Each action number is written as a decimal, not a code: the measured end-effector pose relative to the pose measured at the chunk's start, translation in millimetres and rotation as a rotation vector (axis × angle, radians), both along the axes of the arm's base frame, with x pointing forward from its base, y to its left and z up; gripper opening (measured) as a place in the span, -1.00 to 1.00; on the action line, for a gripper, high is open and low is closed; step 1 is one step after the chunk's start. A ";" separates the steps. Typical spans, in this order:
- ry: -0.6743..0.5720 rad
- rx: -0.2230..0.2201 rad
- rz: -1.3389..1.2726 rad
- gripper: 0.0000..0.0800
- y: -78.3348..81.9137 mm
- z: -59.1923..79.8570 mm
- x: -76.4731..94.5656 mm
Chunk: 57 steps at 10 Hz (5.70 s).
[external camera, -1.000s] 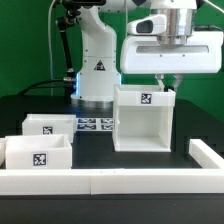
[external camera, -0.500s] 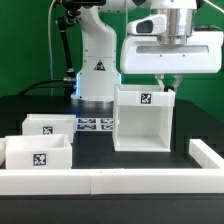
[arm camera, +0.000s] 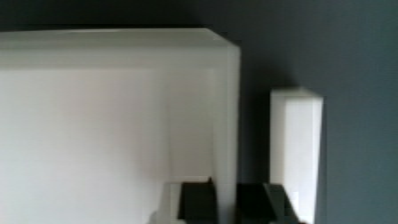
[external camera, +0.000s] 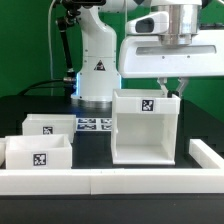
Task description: Assemble drawer
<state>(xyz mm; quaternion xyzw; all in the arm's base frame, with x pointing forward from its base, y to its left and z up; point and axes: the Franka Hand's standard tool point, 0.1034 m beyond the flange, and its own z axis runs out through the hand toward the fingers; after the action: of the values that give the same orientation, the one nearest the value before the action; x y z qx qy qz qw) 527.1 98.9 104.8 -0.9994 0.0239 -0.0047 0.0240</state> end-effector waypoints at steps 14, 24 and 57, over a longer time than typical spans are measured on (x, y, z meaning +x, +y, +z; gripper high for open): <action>-0.017 0.048 -0.614 -0.91 7.2 0.8 58.9; 0.066 0.148 -1.272 -0.90 -3.6 0.4 64.8; -0.010 0.138 0.000 0.62 -37.9 38.8 81.2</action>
Offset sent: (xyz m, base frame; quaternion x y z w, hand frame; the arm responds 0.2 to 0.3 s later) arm 0.0453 -0.0108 -0.0087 -0.0230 -0.0022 0.0406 0.9989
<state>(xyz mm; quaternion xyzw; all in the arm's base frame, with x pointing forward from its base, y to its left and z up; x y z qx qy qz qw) 608.3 61.0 143.5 -0.9953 0.0242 -0.0080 0.0930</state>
